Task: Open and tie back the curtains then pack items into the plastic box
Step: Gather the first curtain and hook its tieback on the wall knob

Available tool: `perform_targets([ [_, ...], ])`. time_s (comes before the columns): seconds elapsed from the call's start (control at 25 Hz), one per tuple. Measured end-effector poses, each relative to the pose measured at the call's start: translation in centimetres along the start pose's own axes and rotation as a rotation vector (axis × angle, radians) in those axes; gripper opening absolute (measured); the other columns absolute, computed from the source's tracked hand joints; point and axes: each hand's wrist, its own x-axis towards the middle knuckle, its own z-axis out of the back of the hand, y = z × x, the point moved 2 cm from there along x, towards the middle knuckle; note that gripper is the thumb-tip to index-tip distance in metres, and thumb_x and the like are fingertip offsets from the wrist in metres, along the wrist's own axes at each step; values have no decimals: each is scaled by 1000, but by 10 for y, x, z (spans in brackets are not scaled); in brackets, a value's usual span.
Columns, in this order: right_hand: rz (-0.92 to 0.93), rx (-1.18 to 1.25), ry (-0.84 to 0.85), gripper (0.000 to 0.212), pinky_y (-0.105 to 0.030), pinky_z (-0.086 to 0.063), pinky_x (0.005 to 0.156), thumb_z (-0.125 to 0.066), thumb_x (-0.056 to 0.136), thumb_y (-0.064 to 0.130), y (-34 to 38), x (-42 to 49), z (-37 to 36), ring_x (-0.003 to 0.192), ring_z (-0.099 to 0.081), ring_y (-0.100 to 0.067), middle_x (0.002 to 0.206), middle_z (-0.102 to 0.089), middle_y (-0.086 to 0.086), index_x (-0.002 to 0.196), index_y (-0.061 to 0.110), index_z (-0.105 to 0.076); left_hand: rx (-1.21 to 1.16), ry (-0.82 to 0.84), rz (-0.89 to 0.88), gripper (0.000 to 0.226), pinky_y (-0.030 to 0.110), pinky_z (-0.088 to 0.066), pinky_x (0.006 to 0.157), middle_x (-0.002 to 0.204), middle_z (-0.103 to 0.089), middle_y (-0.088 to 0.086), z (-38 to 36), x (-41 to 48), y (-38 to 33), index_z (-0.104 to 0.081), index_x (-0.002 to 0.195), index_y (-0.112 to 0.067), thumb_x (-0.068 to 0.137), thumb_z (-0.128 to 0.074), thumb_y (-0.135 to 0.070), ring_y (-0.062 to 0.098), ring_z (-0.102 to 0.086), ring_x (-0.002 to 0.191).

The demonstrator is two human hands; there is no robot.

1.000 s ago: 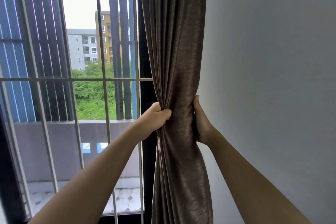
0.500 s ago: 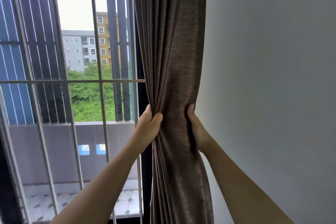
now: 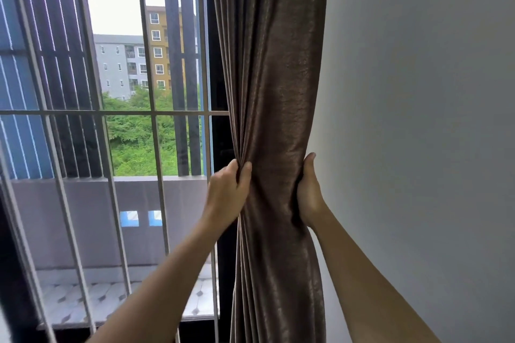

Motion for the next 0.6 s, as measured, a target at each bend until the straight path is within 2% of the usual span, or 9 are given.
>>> perform_targets([
  [0.08, 18, 22, 30, 72, -27, -32, 104, 1, 95, 56, -3, -1, -1, 129, -46, -19, 139, -49, -4, 141, 18, -41, 66, 168, 106, 43, 12, -32, 45, 49, -46, -3, 13, 23, -5, -45, 52, -16, 92, -57, -24, 11, -45, 45],
  [0.12, 30, 19, 46, 72, -27, -33, 104, 1, 95, 56, -6, 0, -4, 128, -46, -19, 137, -50, -2, 141, 18, -40, 69, 256, 176, 40, 14, -41, 49, 50, -52, 1, 19, 34, -8, -52, 53, -11, 89, -61, -25, 14, -52, 46],
  [0.2, 66, 7, 68, 76, -27, -33, 107, -2, 89, 62, -10, -3, -13, 126, -48, -17, 134, -51, 1, 142, 20, -38, -28, 410, 333, 24, 23, -57, 53, 53, -63, 9, 25, 49, -15, -61, 66, -3, 85, -64, -17, 17, -63, 47],
  [0.24, 98, 3, 74, 79, -31, -35, 110, -5, 85, 65, -12, -6, -18, 125, -50, -16, 134, -53, -1, 142, 22, -39, -77, 482, 383, 16, 26, -59, 52, 52, -65, 10, 27, 53, -20, -62, 73, -1, 84, -63, -13, 17, -64, 45],
  [0.32, 193, -30, 40, 70, -32, -43, 106, -10, 89, 62, -22, -9, -23, 116, -57, -9, 124, -61, -1, 140, 25, -40, -51, 627, 382, 7, 25, -57, 48, 51, -66, 10, 28, 62, -31, -60, 84, -1, 85, -59, -7, 16, -65, 44],
  [0.36, 239, -53, 14, 60, -23, -46, 100, -9, 95, 54, -27, -13, -24, 111, -58, 1, 119, -61, 5, 141, 27, -36, -2, 686, 366, 7, 24, -56, 46, 53, -67, 12, 29, 67, -37, -60, 88, 1, 86, -58, -6, 16, -65, 45],
  [0.44, 268, -72, -15, 47, -2, -41, 87, -8, 101, 42, -35, -24, -28, 102, -52, 18, 117, -53, 16, 144, 31, -24, 84, 789, 341, 13, 20, -52, 45, 65, -69, 16, 31, 76, -46, -62, 95, 4, 86, -56, -4, 16, -67, 50],
  [0.52, 339, -139, -25, 55, -3, -41, 85, -17, 96, 55, -42, -34, -33, 100, -50, 14, 118, -51, 12, 147, 33, -16, 110, 873, 315, 14, 20, -53, 46, 73, -70, 18, 31, 81, -53, -63, 97, 3, 87, -55, -3, 17, -68, 54],
  [0.6, 377, -216, -25, 69, -9, -43, 87, -40, 84, 66, -45, -38, -36, 105, -50, 6, 126, -50, 14, 144, 42, -16, 82, 925, 298, 15, 21, -57, 52, 81, -71, 20, 29, 80, -59, -63, 99, 3, 88, -54, -2, 20, -69, 58],
])
